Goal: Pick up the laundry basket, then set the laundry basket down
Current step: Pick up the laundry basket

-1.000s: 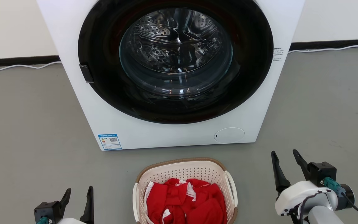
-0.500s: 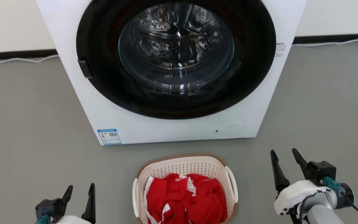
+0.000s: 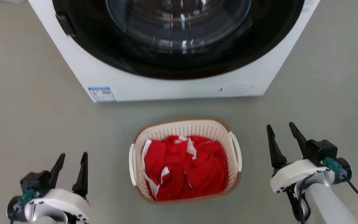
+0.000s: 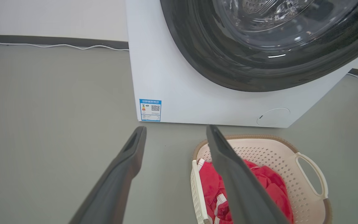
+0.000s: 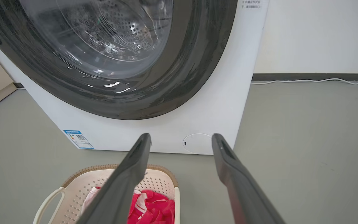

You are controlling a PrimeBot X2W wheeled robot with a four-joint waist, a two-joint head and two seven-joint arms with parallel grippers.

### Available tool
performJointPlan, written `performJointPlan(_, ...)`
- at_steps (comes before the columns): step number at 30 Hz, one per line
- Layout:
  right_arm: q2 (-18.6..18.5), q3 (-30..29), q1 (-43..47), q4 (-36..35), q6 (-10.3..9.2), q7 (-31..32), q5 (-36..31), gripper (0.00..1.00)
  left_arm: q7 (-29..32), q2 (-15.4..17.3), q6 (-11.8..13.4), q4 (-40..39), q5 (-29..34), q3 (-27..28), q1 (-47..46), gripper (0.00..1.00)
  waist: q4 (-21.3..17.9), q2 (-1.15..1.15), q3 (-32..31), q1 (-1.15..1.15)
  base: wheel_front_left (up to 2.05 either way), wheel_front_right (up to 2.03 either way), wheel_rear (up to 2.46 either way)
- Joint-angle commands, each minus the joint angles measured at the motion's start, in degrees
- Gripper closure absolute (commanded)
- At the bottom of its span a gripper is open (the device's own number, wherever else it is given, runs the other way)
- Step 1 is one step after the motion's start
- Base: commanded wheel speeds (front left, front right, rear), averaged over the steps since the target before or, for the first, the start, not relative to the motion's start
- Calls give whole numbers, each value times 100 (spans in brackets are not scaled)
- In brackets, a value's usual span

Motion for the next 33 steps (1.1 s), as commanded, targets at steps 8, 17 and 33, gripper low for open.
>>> performJointPlan(8, -9, 81, -342, -308, 18, -73, -125, 0, -55, 400, -33, -320, -370, -88, -537, 0, 64, 0, 995, 0, 0, 0, 0)
performJointPlan(17, -9, 80, -599, -472, 18, -73, -156, 0, -55, 614, -33, -455, -789, -495, -939, 0, 104, 0, 1722, 0, 0, 0, 0)
performJointPlan(33, -9, 192, -1151, -465, 18, -73, -90, 0, -55, 926, -33, -554, -1155, -1302, -1701, 0, 90, 0, 2948, 0, 0, 0, 0)
